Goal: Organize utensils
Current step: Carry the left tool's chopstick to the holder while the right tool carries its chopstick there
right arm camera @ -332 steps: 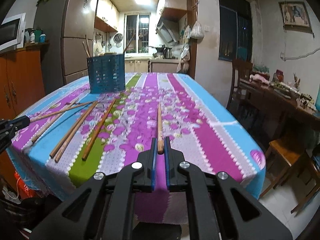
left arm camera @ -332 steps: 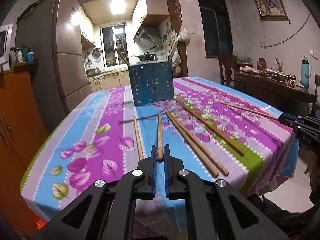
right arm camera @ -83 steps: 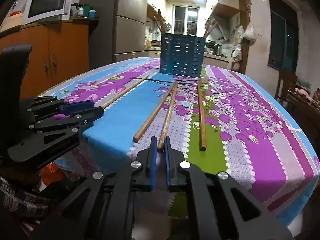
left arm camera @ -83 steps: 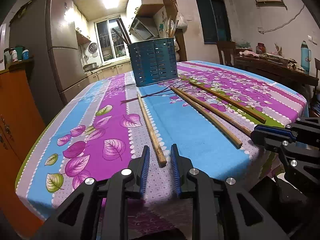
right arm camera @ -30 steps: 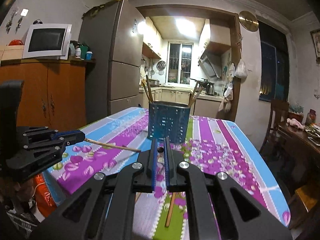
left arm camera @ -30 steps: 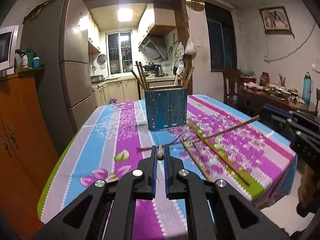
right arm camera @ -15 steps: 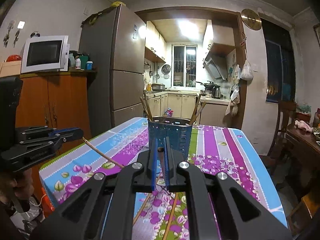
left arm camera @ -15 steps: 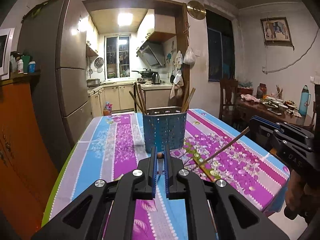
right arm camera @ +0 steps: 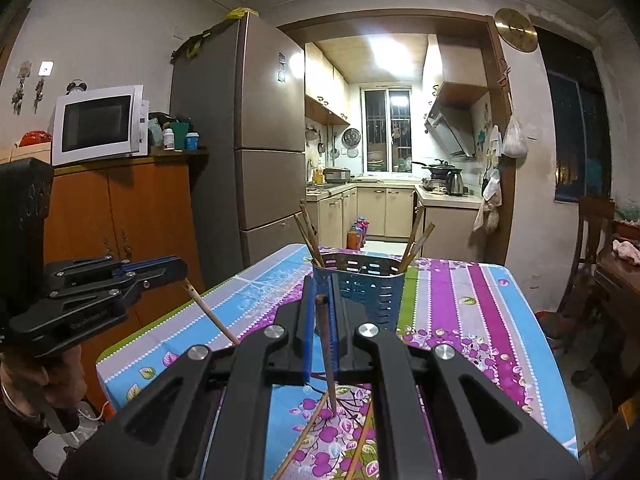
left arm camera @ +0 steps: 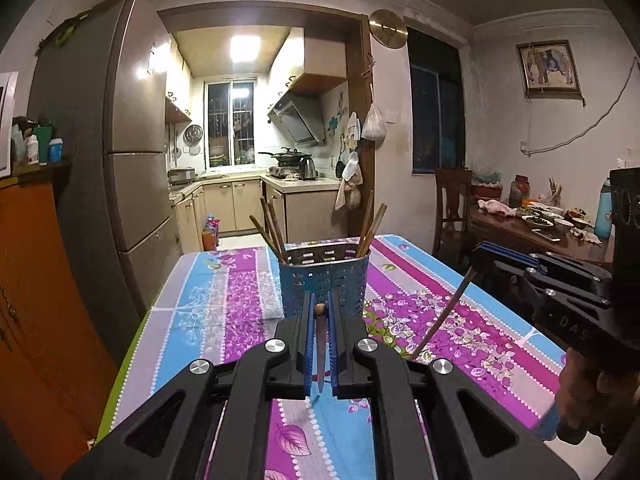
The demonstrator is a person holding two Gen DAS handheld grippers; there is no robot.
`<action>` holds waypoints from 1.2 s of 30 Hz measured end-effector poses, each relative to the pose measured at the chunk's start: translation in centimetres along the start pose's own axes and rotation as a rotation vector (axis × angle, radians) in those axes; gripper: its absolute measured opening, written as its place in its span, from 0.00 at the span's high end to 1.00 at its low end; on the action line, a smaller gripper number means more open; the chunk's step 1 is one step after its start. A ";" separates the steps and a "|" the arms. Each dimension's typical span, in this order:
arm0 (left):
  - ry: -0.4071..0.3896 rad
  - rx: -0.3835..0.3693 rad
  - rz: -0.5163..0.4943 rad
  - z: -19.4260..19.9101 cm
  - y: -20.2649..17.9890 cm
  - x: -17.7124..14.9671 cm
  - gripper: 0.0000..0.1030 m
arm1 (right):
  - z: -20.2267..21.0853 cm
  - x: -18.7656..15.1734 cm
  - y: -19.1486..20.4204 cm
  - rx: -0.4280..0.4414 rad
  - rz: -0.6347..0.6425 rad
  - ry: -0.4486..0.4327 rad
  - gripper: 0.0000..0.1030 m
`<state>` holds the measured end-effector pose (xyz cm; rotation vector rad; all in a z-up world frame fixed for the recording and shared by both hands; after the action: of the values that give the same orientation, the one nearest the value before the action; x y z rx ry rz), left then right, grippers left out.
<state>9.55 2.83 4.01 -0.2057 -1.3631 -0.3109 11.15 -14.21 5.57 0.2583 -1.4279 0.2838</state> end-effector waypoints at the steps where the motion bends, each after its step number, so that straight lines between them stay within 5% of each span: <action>1: -0.004 -0.001 -0.003 0.1 -0.1 0.2 0.93 | 0.0 0.1 0.0 0.002 0.001 -0.001 0.95; 10: 0.009 0.046 -0.046 -1.0 -1.0 0.9 0.93 | -0.9 1.5 0.0 0.021 -0.005 0.005 0.95; 36: 0.001 0.184 -0.169 -7.5 -1.4 5.5 0.93 | -7.6 12.7 -2.4 -0.029 0.044 -0.063 0.95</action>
<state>16.95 -1.42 7.88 0.0631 -1.4023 -0.3242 20.56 -13.37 17.24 0.2143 -1.4999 0.2930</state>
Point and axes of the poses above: each gripper's, at about its wrist camera, not at the fingertips, and z roughly against the way its jaws point, y to its left, x to its top, the point moved 3 cm from there along -z, roughly the way its jaws point, and after that the axes turned 6 degrees about -y, right-handed, at the moved point
